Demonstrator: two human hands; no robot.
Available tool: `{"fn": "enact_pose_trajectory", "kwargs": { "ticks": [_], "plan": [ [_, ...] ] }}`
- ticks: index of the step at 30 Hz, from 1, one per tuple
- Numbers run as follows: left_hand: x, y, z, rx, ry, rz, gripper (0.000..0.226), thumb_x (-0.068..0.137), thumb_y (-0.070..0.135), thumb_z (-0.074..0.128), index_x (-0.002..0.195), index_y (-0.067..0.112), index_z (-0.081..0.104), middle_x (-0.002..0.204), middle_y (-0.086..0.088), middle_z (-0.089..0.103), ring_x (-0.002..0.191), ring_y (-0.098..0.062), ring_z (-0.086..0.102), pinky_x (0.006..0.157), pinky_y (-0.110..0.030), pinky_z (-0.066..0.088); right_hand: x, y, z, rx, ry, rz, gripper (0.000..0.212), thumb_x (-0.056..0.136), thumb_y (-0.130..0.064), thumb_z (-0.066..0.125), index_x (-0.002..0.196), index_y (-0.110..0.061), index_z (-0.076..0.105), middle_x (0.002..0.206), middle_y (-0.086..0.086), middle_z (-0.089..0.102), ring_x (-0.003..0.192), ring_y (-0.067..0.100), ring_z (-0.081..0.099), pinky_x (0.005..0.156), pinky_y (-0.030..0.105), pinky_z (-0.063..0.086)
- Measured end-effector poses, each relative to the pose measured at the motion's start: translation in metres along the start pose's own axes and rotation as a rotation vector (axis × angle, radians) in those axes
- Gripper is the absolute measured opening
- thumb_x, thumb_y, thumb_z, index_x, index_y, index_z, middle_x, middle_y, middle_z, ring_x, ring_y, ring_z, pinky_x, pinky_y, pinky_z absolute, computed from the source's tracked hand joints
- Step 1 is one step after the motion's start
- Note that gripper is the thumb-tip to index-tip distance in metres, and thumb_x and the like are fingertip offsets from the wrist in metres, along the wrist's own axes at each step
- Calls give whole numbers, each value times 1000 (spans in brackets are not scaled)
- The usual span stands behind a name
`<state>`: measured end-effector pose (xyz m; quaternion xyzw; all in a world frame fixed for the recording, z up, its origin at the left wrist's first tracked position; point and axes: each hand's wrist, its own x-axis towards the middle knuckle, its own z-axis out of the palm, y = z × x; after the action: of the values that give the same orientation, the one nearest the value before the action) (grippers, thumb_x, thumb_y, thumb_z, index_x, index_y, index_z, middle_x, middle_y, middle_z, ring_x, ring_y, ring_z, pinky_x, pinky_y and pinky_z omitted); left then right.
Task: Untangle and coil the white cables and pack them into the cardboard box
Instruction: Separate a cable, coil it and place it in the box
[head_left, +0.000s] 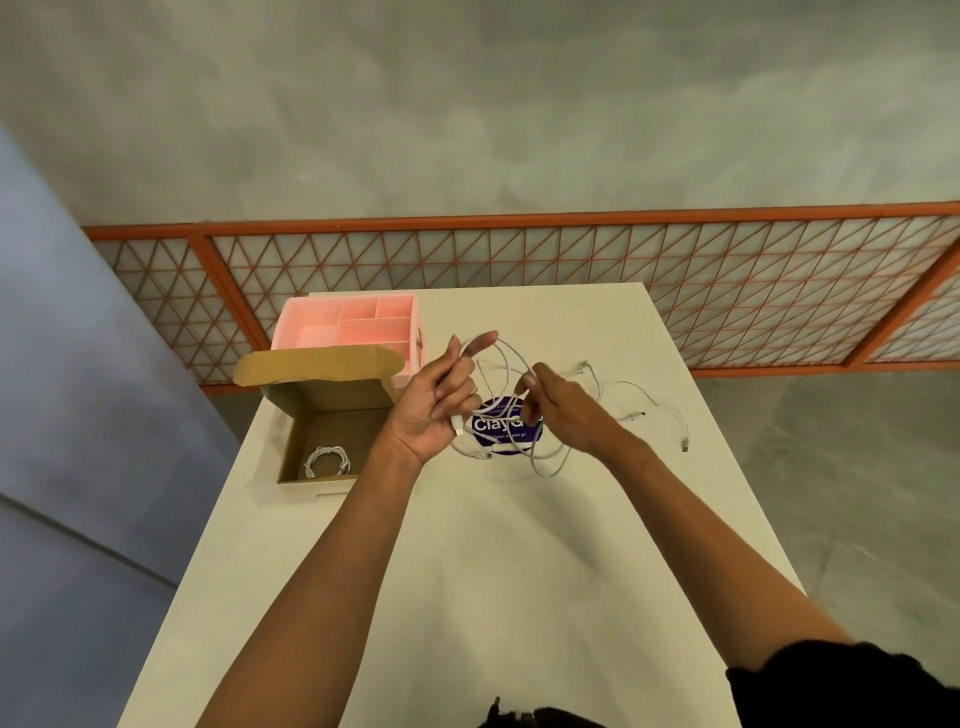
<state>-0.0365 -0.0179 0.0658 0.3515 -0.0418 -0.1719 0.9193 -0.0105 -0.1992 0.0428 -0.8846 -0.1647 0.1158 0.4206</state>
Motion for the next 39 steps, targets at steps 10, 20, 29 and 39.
{"fn": "enact_pose_trajectory", "kwargs": {
  "ticks": [10,20,29,39],
  "plan": [
    [11,0,-1,174,44,80,38,104,23,30,130,6,50,50,6,51,66,-7,66,94,-42,52,-16,5,30,219,-70,186,37,103,-38,25,82,-14,44,56,1,50,50,14,39,43,17,32],
    [20,-5,-1,237,104,102,36,103,25,32,131,11,49,56,4,62,90,-14,71,94,-50,48,-19,-29,18,42,-309,165,42,103,-39,27,77,-16,51,57,2,50,46,14,37,45,20,34],
    [27,-13,-9,507,205,66,39,102,33,35,136,19,47,87,-1,75,95,-16,70,84,-32,50,-14,-48,-6,-194,-335,63,52,102,-42,31,81,-11,67,62,-4,58,45,11,45,54,23,38],
    [21,-25,-5,863,105,-139,39,103,38,30,136,27,46,93,1,75,68,-16,70,79,-25,54,3,-67,-55,-173,6,-100,21,97,-31,50,98,-12,59,63,-12,56,53,-1,47,56,17,36]
  ]
}}
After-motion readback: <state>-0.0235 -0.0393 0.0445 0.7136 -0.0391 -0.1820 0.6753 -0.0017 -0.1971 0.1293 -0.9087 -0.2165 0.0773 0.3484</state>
